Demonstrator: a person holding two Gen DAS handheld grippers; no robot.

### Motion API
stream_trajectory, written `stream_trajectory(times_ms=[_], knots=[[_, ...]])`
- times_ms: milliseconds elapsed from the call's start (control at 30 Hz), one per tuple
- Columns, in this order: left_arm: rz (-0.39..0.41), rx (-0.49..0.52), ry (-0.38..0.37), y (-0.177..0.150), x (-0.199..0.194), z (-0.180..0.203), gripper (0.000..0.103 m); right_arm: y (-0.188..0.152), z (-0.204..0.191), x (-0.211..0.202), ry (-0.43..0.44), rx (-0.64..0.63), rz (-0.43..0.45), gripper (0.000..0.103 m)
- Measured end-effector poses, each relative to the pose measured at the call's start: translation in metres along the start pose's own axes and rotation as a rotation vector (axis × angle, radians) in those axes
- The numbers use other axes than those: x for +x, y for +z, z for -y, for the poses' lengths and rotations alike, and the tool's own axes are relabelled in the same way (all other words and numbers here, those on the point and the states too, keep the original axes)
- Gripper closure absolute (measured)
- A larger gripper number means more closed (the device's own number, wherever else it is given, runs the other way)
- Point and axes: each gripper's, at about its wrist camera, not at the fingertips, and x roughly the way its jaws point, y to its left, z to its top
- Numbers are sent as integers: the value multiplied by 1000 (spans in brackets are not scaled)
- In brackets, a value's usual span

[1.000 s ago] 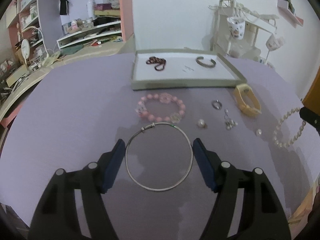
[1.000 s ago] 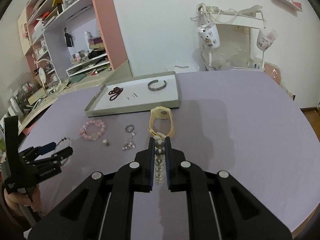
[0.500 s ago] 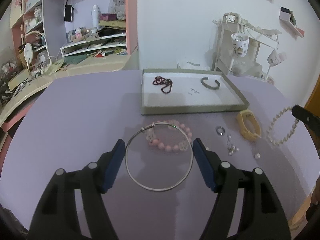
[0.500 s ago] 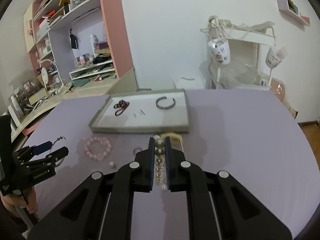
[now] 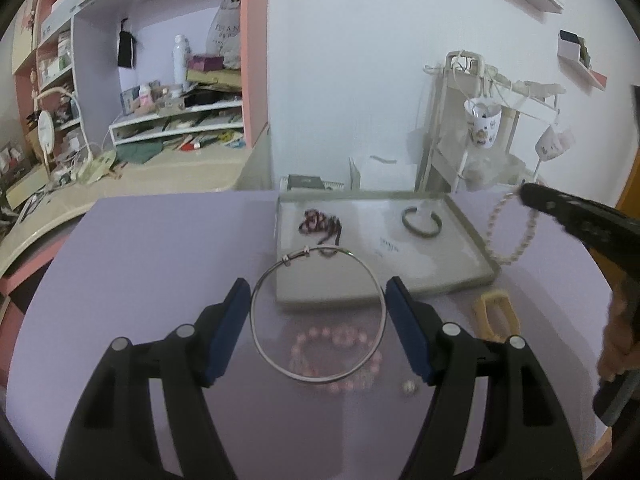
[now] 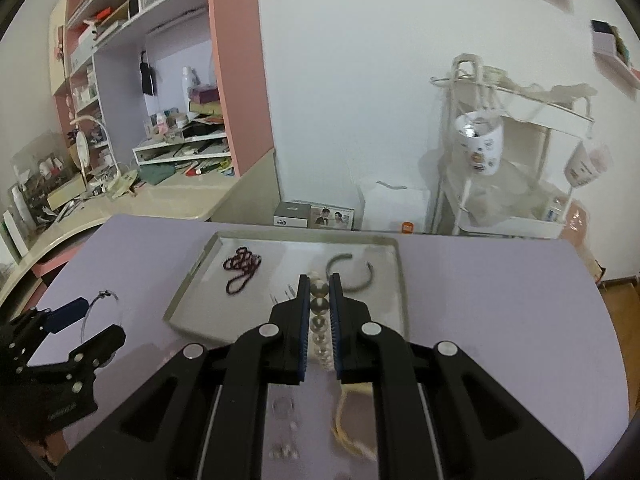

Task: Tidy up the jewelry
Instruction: 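Carry the pearl bracelet with the right tool into the tray while the left places the silver bangle there, then withdraw both tools from the tray and move the right toward a pearl earring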

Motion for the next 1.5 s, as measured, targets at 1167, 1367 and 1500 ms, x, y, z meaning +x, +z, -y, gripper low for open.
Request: stream_trajectory(times_ms=[1167, 1367, 1500], knots=[[-76, 36, -11, 59, 148, 16, 34, -3, 58, 89, 3, 13, -100, 49], [-136, 12, 0, 58, 180, 18, 34, -14, 77, 88, -21, 35, -105, 49], [-166, 6, 21, 58, 194, 17, 33, -18, 87, 86, -22, 59, -104, 49]])
